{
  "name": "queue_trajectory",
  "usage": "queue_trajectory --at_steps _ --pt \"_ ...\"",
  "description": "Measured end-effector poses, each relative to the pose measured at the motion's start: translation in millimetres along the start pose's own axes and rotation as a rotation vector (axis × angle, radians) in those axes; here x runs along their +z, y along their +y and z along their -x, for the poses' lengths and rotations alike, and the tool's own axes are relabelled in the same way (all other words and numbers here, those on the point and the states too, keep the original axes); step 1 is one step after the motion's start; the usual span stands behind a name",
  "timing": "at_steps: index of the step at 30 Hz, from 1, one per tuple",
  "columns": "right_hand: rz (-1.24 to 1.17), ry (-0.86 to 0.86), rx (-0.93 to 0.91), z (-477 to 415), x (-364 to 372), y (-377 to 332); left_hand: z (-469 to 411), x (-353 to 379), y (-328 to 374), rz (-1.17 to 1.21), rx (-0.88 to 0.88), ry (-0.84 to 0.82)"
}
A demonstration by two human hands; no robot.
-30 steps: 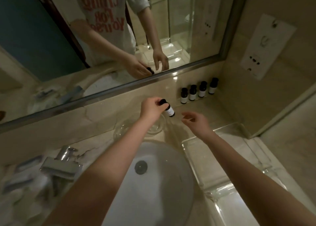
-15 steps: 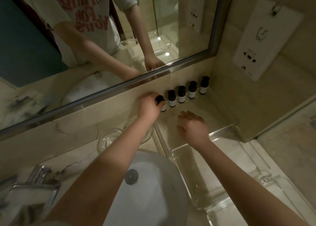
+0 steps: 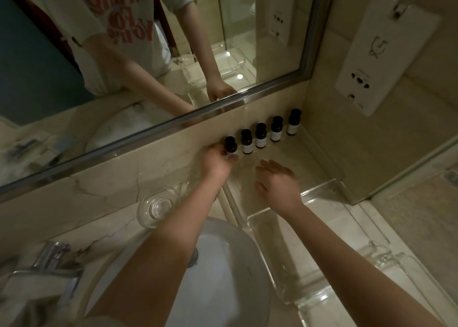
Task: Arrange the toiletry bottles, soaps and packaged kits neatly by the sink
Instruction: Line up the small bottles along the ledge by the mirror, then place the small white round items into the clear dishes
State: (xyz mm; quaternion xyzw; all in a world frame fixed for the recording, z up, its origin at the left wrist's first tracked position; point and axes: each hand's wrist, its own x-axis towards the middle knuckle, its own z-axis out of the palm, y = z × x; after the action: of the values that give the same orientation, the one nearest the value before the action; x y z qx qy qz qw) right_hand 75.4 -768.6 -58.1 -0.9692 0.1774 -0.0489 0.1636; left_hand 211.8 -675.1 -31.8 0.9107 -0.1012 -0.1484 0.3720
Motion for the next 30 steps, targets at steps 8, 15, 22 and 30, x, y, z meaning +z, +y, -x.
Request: queue_trajectory --at_steps 8,15,22,30 --pt "-0.017 0.003 0.006 0 2 0 1 5 -5 -0.016 0.048 0.096" --pt "-0.001 -0.006 0.007 -1 -1 -1 5 1 -3 -0.056 0.042 0.065" --pt "-0.027 -0.03 0.055 0 -22 -11 26 -19 -7 -0.056 0.053 0.018" --pt "-0.034 -0.006 -0.019 17 -52 -59 87 -87 -16 -0.446 0.237 -0.042"
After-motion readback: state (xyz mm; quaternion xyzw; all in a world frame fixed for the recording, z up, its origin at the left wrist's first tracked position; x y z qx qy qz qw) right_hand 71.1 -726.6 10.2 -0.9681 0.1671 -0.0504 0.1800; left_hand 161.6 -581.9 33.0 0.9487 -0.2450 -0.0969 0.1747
